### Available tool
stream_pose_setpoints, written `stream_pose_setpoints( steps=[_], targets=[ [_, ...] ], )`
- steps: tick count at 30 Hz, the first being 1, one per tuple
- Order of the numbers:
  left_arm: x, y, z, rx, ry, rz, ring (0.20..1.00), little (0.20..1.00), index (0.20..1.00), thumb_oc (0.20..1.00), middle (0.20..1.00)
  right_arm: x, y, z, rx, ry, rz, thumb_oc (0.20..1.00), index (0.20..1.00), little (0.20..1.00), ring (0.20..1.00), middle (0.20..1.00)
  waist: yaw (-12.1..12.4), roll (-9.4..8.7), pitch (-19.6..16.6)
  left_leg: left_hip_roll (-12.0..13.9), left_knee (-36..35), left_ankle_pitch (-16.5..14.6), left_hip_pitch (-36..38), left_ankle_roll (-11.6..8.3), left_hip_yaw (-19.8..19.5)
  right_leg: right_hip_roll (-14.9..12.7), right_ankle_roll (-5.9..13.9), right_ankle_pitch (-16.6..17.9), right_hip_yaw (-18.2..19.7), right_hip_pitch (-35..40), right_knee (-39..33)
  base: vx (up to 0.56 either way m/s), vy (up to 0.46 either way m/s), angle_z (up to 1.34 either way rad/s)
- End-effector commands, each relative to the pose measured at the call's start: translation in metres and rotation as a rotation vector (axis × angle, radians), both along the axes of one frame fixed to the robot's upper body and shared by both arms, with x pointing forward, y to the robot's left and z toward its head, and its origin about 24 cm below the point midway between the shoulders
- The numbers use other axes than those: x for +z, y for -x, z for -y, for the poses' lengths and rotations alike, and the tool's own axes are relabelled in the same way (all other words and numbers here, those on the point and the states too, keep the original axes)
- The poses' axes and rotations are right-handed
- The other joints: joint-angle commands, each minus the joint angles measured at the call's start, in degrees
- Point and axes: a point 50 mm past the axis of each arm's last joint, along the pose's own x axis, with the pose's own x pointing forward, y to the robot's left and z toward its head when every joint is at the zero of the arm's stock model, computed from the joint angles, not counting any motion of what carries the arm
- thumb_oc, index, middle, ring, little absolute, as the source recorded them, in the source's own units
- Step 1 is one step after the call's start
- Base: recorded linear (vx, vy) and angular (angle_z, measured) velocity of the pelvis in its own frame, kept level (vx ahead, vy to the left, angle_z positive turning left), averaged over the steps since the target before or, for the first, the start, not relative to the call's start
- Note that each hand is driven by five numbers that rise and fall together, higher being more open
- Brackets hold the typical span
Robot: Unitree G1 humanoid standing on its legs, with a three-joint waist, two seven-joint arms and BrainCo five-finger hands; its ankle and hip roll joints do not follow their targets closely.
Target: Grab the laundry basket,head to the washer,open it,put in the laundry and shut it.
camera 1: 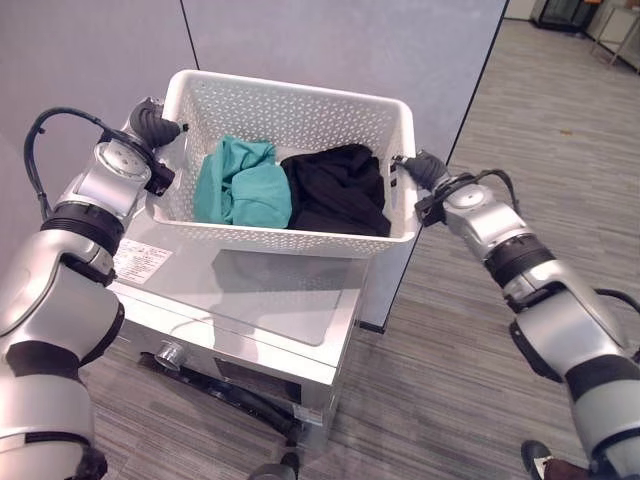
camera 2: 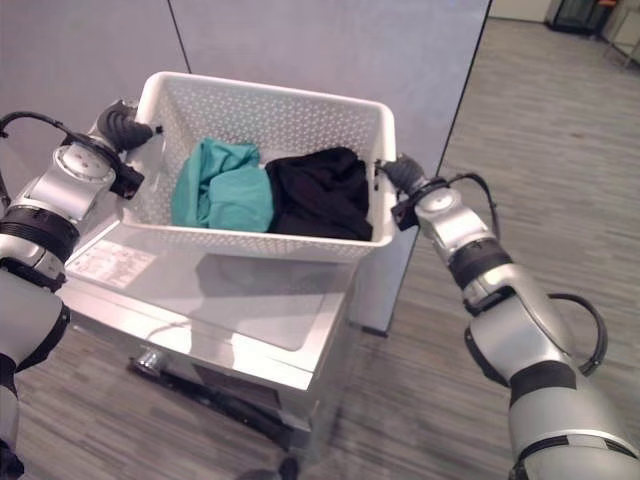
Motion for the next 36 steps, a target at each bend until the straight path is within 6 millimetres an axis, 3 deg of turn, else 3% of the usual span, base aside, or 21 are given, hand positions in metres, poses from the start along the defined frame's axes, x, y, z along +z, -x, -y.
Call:
stream_pose_setpoints(
  steps=[1, 11, 12, 13, 14, 15, 25, 29, 36],
  targets=[
    [0.078, 0.008, -0.006, 0.067, -0.049, 0.224, 0.2, 0.2, 0.2, 0.2, 0.2, 0.011, -0.004, -0.001, 0.01, 0.051, 0.017, 0.2, 0.2, 0.2, 0.2, 0.2, 2.6, 1.19, -1.2, 3.1, 1.4, -3.6, -0.1, -1.39, 2.4, -6.4, 5.39, 0.0, -0.4, -2.5, 6.5, 0.05, -0.003, 0.14],
    [0.087, 0.001, 0.022, 0.031, -0.003, 0.276, 0.2, 0.2, 0.2, 0.2, 0.2, 0.024, -0.01, -0.02, -0.016, 0.023, 0.032, 0.2, 0.2, 0.2, 0.2, 0.2, 3.6, 0.89, -0.5, 3.2, 2.1, -3.6, -3.6, -1.71, 1.9, -6.9, 5.45, 1.1, -1.7, -3.7, 3.7, 0.01, 0.0, 0.04],
    [0.085, -0.001, 0.024, 0.025, 0.004, 0.271, 0.25, 0.25, 0.25, 0.25, 0.25, 0.022, -0.01, -0.02, -0.019, 0.023, 0.02, 0.2, 0.2, 0.2, 0.2, 0.2, 3.6, 0.87, -0.5, 3.1, 2.3, -3.7, -3.8, -1.64, 1.8, -7.0, 5.42, 1.1, -1.8, -3.8, 3.8, 0.03, 0.009, 0.0],
    [0.083, -0.001, 0.025, 0.024, 0.01, 0.267, 0.504, 0.504, 0.504, 0.504, 0.504, 0.021, -0.01, -0.02, -0.022, 0.022, 0.013, 0.395, 0.395, 0.395, 0.395, 0.395, 3.6, 0.87, -0.4, 3.1, 2.4, -3.7, -3.9, -1.62, 1.8, -7.0, 5.4, 1.2, -1.8, -3.8, 3.8, 0.04, 0.018, 0.01],
    [0.08, -0.002, 0.026, 0.025, 0.021, 0.26, 1.0, 1.0, 1.0, 1.0, 1.0, 0.019, -0.011, -0.019, -0.033, 0.022, 0.002, 0.605, 0.605, 0.605, 0.605, 0.605, 3.5, 0.87, -0.4, 3.0, 2.5, -3.8, -4.0, -1.57, 1.7, -7.1, 5.39, 1.2, -1.8, -4.0, 3.9, 0.0, 0.0, 0.0],
    [0.079, -0.002, 0.025, 0.03, 0.028, 0.255, 1.0, 1.0, 1.0, 1.0, 1.0, 0.018, -0.011, -0.019, -0.037, 0.018, -0.004, 1.0, 1.0, 1.0, 1.0, 1.0, 3.4, 0.88, -0.3, 3.0, 2.6, -3.8, -4.2, -1.54, 1.7, -7.1, 5.39, 1.2, -1.8, -4.1, 4.0, 0.0, 0.0, 0.0],
    [0.092, 0.001, 0.021, 0.065, -0.023, 0.29, 1.0, 1.0, 1.0, 1.0, 1.0, 0.021, -0.011, -0.02, -0.026, 0.009, -0.014, 1.0, 1.0, 1.0, 1.0, 1.0, 2.9, 0.7, -0.8, 2.9, 2.1, -4.3, -3.5, -1.39, 2.5, -7.8, 5.84, 2.4, -1.5, -3.9, 3.1, 0.02, 0.01, 0.0],
    [0.088, -0.001, 0.026, 0.049, -0.036, 0.285, 1.0, 1.0, 1.0, 1.0, 1.0, 0.026, -0.012, -0.02, -0.011, 0.003, 0.004, 1.0, 1.0, 1.0, 1.0, 1.0, 2.8, 0.78, -1.2, 2.9, 1.9, -4.5, -2.8, -1.39, 2.7, -8.2, 6.05, 2.4, -1.9, -3.5, 2.7, 0.01, 0.008, 0.0],
    [0.089, 0.0, 0.026, 0.038, 0.007, 0.32, 1.0, 1.0, 1.0, 1.0, 1.0, 0.047, -0.012, -0.012, -0.023, -0.043, 0.089, 1.0, 1.0, 1.0, 1.0, 1.0, 2.4, 0.92, -1.8, 3.3, 1.5, -4.7, -1.5, -1.55, 3.1, -8.3, 6.15, 1.6, -1.9, -3.0, 2.8, 0.0, -0.003, 0.0]
  ],
)
